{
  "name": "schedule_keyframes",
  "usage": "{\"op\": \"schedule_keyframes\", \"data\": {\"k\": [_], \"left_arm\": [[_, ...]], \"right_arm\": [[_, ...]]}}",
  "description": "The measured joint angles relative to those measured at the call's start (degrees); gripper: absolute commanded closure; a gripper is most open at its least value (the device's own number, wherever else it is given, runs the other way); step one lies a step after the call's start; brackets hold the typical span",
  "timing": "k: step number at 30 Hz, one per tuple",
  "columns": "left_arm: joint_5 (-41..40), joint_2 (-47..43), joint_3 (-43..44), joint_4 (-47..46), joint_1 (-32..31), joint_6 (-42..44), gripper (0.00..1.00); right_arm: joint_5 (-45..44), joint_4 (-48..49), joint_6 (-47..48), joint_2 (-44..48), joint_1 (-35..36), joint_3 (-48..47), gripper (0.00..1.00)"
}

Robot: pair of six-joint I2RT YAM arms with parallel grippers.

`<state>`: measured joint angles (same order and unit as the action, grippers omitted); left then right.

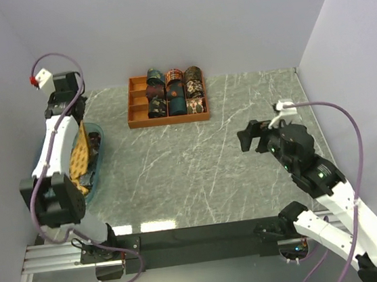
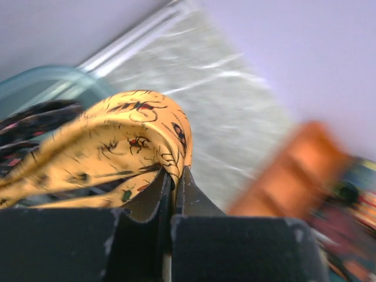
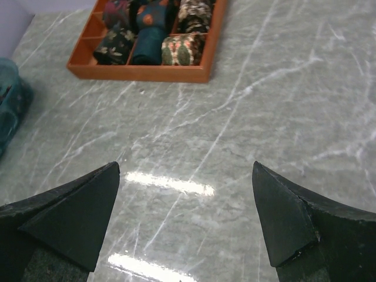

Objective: Roll the ties
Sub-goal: Grab a tie with the left arm, then move the tie to the center of the board

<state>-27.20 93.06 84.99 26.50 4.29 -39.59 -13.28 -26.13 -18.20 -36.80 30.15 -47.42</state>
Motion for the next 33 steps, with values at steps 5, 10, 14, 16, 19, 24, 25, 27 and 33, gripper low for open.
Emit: {"op": "schedule_keyframes", "data": {"k": [5, 10, 14, 16, 19, 24, 25, 27, 33], "left_arm": [[-1.1, -7.2, 4.4, 2.4, -8.3, 0.0, 0.99], [0.2, -10.3, 6.5, 2.4, -17.7, 0.0, 1.0], [2.8, -10.2, 7.3, 0.8, -25.2, -0.1, 1.0], [4.3, -9.8, 7.3, -0.6, -28.4, -0.6, 1.0], [7.5, -8.1, 7.3, -3.8, -33.1, -2.1, 1.0], [11.0, -3.3, 7.3, -9.1, -41.0, -4.2, 1.0], [11.3, -2.6, 7.3, -9.7, -42.3, -4.4, 1.0], [12.2, -1.4, 7.2, -10.3, -45.1, -4.8, 0.99], [15.9, -2.1, -0.9, -18.9, -47.9, -8.6, 0.95]], "right_arm": [[6.0, 3.7, 3.1, -4.9, 0.0, -1.8, 0.0], [10.4, 6.9, 4.2, -5.4, 0.1, -1.8, 0.0], [11.5, 9.4, 3.5, -5.1, 0.1, -1.8, 0.0], [11.9, 9.5, 3.2, -5.1, 0.1, -1.8, 0.0], [12.0, 9.1, 3.1, -5.0, 0.1, -1.8, 0.0], [9.2, 7.3, 3.0, -3.5, 0.1, -1.8, 0.0], [8.4, 7.1, 3.1, -2.9, 0.1, -1.8, 0.0], [7.1, 6.9, 3.0, -1.6, 0.1, -1.8, 0.0], [4.2, 5.4, 2.8, 0.0, 0.1, -1.7, 0.0]]}}
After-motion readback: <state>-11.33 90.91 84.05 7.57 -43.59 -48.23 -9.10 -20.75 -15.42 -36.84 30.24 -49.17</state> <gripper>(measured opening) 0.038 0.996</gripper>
